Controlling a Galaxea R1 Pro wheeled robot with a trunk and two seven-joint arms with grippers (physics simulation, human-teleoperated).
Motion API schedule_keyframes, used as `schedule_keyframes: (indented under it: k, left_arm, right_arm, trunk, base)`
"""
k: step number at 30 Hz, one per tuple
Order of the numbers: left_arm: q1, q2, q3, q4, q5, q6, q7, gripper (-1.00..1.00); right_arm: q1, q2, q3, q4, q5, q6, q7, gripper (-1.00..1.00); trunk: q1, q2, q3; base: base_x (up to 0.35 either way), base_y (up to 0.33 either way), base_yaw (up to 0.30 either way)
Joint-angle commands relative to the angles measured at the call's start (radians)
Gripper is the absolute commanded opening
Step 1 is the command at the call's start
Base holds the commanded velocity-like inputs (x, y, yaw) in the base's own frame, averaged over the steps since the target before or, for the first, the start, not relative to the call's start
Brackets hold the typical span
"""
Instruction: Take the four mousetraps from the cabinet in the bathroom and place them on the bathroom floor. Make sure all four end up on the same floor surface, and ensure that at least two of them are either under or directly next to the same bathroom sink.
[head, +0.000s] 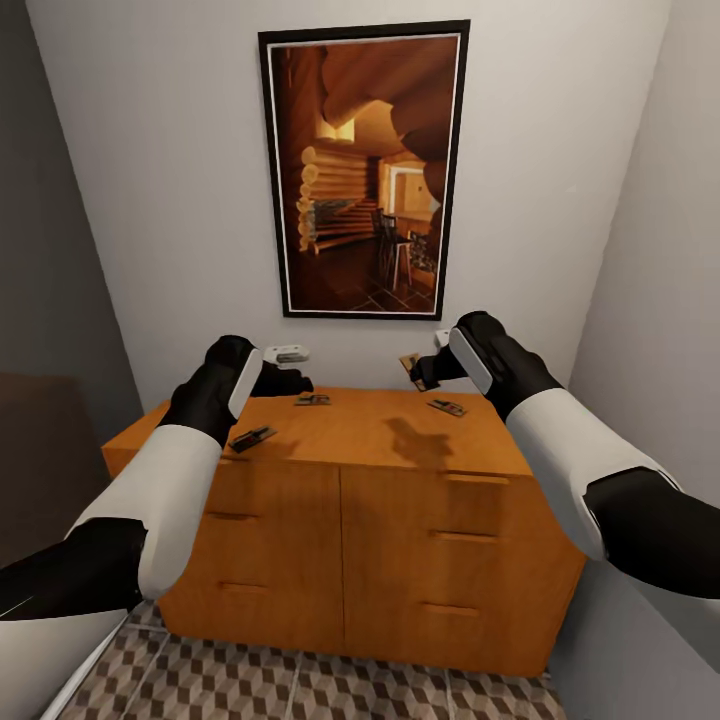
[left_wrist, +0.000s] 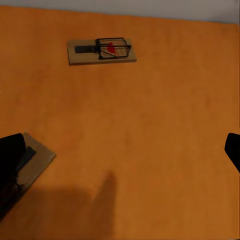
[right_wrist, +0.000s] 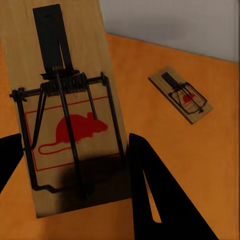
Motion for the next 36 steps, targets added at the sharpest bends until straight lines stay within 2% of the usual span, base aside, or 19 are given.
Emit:
schedule_keyframes:
  k: [1, 23, 36]
  left_arm:
    - [-0.001, 0.0, 0.0, 0.0, 0.006, 0.004, 0.003, 1.0]
    - [-0.001, -0.003, 0.0, 0.004, 0.013, 0.004, 0.002, 1.0]
    - [0.0, -0.003, 0.0, 0.005, 0.014, 0.004, 0.002, 1.0]
  right_arm:
    - [-0.001, -0.001, 0.003, -0.001, -0.014, 0.003, -0.013, -1.0]
    - [-0.002, 0.001, 0.004, 0.0, -0.014, 0.003, -0.017, -1.0]
    - [-0.002, 0.001, 0.004, 0.0, -0.014, 0.003, -0.017, -1.0]
  trunk:
    - [0.0, -0.001, -0.001]
    - [0.0, -0.001, -0.001]
    - [0.0, -0.001, -0.001]
  base:
    - [0.0, 0.028, -0.002]
    - [0.0, 0.298, -0.002]
    - [0.0, 0.328, -0.23]
